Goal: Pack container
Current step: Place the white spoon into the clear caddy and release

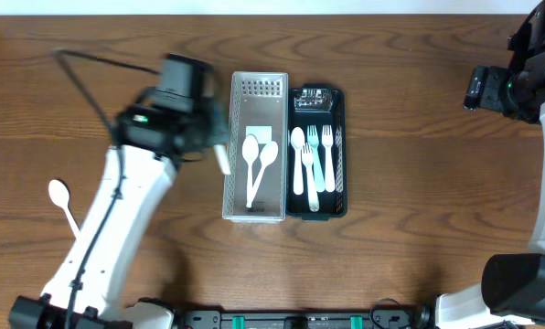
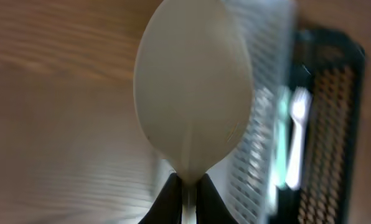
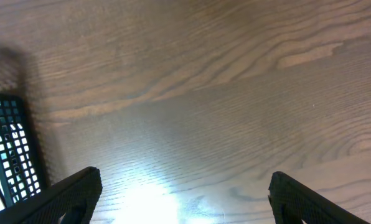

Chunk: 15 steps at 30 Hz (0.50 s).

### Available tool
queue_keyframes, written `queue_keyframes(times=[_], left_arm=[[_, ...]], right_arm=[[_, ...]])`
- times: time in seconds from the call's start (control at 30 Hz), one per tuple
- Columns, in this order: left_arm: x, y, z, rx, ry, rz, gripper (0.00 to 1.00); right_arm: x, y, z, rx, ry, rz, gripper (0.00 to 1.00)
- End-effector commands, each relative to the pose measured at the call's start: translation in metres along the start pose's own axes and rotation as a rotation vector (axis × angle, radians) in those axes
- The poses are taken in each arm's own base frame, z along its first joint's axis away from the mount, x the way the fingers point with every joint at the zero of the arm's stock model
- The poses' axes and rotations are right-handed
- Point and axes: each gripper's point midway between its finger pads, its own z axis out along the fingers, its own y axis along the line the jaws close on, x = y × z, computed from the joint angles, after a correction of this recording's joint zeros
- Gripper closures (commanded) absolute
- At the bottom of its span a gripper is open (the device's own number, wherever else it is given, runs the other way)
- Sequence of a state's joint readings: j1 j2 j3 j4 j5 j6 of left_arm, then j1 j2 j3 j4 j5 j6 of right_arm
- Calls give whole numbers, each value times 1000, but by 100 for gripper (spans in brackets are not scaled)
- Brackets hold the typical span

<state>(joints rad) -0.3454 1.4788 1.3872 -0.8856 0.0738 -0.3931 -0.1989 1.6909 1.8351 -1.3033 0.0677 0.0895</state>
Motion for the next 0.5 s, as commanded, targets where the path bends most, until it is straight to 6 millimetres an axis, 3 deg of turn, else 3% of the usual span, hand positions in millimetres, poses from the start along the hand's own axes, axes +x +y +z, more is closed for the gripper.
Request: queue_keyframes(times=[0.0, 0.1, 0.23, 0.37, 0.4, 0.43, 0.47], left_arm=[[20, -23, 23, 1, 71, 62, 94], [36, -32, 47, -19, 142, 99, 94], [55, -26, 85, -75, 249, 111, 94], [65, -21, 104, -104, 300, 119, 94], [65, -21, 106, -104, 300, 122, 89], [64, -21, 106, -102, 297, 122, 70], [62, -21, 106, -99, 290, 119, 67]], right_arm=[[0, -3, 0, 9, -2, -11, 11], [0, -3, 0, 8, -1, -11, 11], [0, -3, 0, 8, -1, -11, 11], [0, -3, 0, 8, -1, -11, 11], [0, -3, 0, 8, -1, -11, 11], [0, -3, 0, 8, -2, -11, 11], [0, -3, 0, 8, -1, -11, 11]])
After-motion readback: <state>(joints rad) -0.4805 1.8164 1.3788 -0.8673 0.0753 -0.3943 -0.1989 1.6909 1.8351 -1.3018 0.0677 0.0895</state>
